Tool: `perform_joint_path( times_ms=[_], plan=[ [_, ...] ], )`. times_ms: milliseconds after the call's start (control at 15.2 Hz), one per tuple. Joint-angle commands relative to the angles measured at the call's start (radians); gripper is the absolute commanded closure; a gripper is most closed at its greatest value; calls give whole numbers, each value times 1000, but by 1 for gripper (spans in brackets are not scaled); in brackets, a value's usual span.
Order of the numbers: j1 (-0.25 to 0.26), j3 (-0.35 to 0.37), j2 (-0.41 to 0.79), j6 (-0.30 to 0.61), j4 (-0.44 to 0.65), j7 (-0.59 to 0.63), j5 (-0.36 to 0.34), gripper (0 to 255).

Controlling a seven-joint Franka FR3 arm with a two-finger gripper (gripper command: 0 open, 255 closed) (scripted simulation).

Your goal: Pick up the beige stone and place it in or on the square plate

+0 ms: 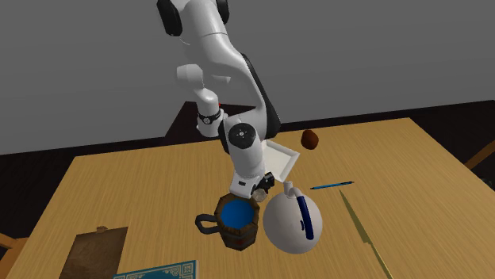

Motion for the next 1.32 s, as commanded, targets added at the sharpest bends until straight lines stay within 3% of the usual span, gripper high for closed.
perform_joint_path(
  times_ms=[0, 792, 1254],
  plan=[
    [-2, 1, -18, -23, 5, 0, 3, 255],
    [-10, 5, -121, -164, 46, 3, 21, 255],
    [56, 74, -293, -107, -162, 78, 101, 255]
  ],
)
